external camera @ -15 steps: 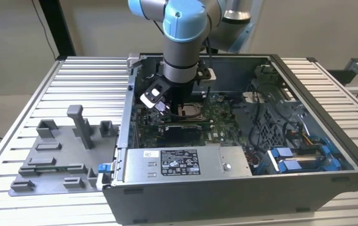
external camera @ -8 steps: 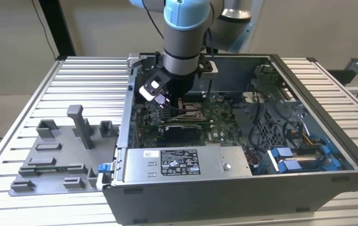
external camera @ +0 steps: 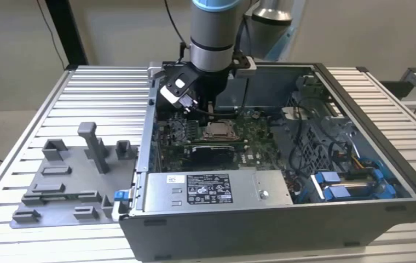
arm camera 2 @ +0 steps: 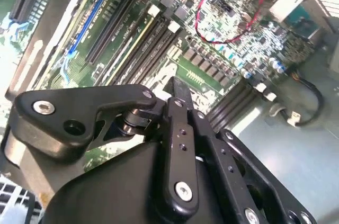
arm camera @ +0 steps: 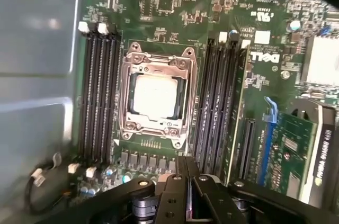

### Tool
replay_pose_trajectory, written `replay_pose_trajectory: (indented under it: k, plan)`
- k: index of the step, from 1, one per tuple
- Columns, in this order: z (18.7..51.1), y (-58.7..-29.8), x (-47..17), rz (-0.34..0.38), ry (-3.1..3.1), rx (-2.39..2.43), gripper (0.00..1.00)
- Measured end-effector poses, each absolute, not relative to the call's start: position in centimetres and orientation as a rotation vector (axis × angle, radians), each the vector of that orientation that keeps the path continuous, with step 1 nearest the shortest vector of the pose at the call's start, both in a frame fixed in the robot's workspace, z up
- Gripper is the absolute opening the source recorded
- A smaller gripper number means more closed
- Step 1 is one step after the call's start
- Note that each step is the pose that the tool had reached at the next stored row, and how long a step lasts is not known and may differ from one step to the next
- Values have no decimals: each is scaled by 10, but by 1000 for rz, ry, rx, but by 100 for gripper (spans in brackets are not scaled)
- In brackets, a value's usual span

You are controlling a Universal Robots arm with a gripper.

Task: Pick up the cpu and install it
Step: 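Install the second cpu locking lever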

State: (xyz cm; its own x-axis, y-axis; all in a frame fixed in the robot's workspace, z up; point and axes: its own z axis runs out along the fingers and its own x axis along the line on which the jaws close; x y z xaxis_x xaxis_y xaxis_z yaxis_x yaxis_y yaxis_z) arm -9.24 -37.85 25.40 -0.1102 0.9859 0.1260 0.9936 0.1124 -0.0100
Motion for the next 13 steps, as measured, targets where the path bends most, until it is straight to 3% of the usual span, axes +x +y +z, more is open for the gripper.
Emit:
replay_pose_trajectory:
  k: [13]
  plan:
    - [258, -378, -92, -124, -2281, -2037, 0]
